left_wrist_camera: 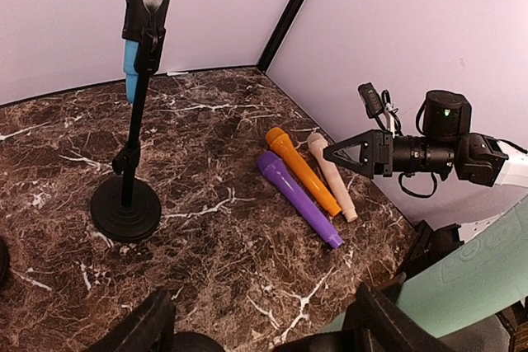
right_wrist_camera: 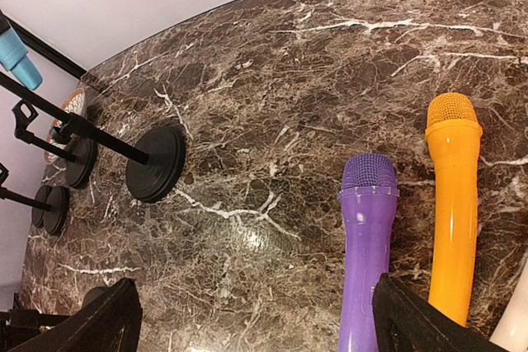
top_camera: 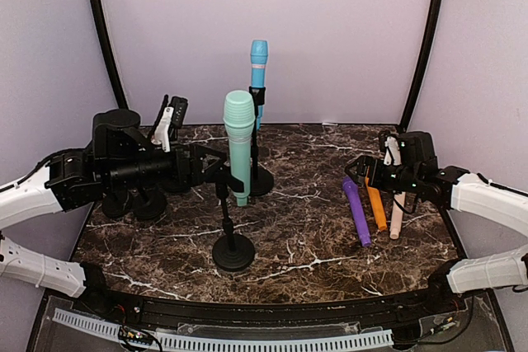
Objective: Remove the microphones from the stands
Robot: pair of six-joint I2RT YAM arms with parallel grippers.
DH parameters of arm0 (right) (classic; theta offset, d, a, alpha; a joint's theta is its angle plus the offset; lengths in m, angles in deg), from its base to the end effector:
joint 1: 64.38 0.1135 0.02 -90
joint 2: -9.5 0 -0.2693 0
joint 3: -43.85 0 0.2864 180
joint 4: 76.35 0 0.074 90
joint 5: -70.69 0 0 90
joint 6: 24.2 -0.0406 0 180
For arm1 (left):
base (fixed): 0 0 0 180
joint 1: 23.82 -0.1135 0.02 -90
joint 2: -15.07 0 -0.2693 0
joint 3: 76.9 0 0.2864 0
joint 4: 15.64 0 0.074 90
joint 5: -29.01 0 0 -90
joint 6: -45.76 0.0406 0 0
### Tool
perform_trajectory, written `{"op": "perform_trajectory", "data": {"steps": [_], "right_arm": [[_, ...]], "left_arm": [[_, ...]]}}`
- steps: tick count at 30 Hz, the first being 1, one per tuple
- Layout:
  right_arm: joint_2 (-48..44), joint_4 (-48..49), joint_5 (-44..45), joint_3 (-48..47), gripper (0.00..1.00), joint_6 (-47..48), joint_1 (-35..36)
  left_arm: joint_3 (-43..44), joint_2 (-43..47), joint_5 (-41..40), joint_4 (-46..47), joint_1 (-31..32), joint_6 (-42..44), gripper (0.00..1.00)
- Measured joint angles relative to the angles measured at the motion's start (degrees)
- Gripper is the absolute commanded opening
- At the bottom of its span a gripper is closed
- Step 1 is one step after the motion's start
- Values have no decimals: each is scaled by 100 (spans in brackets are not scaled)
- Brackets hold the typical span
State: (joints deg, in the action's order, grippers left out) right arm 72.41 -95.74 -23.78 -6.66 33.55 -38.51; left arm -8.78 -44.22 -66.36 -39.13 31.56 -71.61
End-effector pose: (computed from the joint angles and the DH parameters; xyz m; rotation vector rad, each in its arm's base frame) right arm 0.2455 0.1226 0.2314 0.0747 2.1994 0.6700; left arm 0.1600 -0.2251 0.3600 0.3986 1.8864 -0.9155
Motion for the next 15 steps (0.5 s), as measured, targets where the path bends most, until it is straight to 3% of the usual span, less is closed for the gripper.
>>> {"op": "perform_trajectory", "data": {"steps": [15], "right_arm": [[96,2,-28,0,99,0,0]], "left_arm": [[-389,-61,-2,-221,-26,247,77]]}}
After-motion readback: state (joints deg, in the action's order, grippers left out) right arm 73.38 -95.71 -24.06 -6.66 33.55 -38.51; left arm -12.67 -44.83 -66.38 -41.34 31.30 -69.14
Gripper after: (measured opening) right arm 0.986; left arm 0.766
